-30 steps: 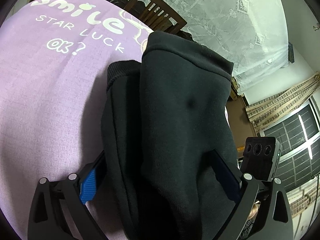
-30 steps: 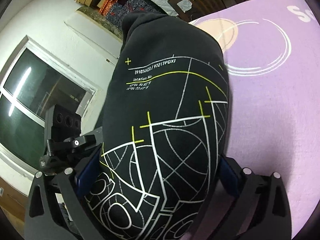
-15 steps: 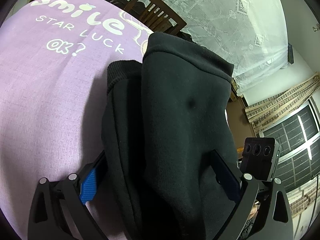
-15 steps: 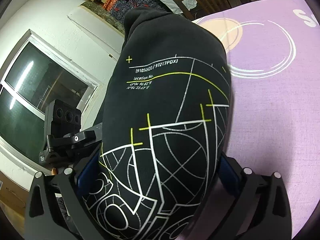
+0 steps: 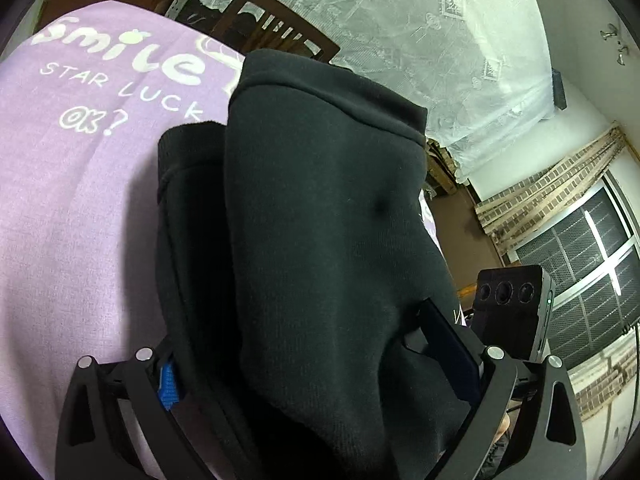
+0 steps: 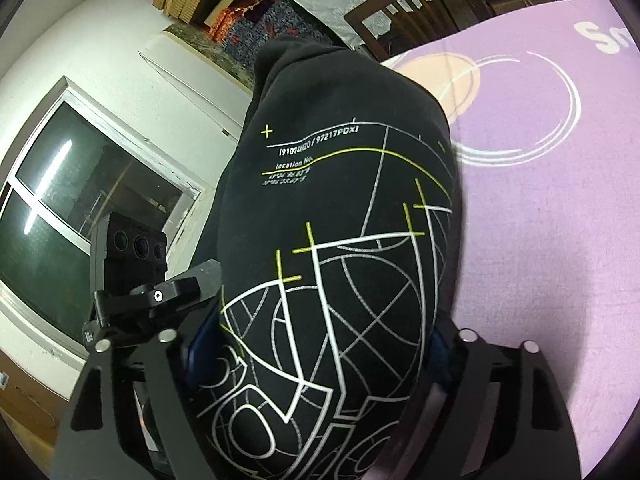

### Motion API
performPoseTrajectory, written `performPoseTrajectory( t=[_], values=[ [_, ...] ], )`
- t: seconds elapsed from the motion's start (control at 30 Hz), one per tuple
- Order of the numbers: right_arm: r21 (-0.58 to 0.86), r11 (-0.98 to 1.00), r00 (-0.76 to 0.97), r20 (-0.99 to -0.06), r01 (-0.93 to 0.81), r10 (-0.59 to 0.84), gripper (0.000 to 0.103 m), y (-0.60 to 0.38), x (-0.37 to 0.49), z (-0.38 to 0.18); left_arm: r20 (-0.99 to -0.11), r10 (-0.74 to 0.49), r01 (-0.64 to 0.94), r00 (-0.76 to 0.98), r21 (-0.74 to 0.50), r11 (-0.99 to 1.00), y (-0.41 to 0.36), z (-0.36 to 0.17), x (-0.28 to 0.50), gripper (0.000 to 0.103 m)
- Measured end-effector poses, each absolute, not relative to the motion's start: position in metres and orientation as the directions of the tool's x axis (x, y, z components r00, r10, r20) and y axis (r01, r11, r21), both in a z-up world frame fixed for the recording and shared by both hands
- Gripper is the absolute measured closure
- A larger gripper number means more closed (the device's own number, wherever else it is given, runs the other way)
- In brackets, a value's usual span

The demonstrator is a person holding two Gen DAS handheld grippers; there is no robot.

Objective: Fold large clothes

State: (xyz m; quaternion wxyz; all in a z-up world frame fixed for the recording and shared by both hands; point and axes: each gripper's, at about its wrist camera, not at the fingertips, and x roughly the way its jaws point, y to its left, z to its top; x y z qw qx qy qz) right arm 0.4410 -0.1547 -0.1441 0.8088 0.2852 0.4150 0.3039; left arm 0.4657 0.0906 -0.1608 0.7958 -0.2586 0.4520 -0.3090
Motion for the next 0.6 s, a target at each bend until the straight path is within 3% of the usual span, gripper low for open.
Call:
performPoseTrajectory(
  t=[0.6],
  values=[
    [0.782,0.552,0.475,-0.382,-0.291,0.792,0.03,-0.169,0.43,-0.12,-0.46,-0.785,0.33,0.414,-0.728,0.601,0.081,-0.12,0.449,0.003]
  ],
)
